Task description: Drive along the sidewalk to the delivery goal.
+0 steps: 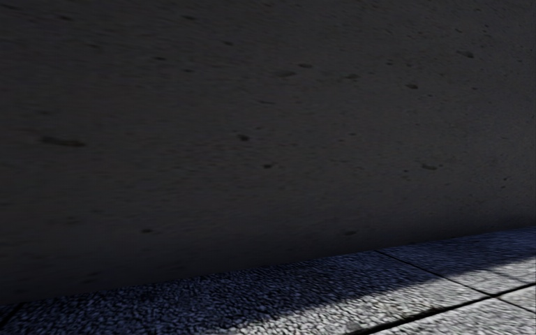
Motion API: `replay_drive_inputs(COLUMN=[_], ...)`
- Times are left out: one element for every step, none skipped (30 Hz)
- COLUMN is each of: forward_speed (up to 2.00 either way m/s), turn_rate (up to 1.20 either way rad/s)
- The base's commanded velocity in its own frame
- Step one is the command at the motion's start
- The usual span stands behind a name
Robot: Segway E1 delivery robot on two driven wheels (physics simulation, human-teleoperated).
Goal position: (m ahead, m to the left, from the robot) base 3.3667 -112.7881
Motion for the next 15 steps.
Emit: replay_drive_inputs(forward_speed=[0.0,0.0,0.0,0.0,0.0,0.0,0.0,0.0,0.0,0.0,0.0,0.0,0.0,0.0,0.0], turn_rate=[0.0,0.0,0.0,0.0,0.0,0.0,-0.81,-1.2,-1.2,-1.2,-1.2,-1.2,-1.2,-1.2,-1.2])
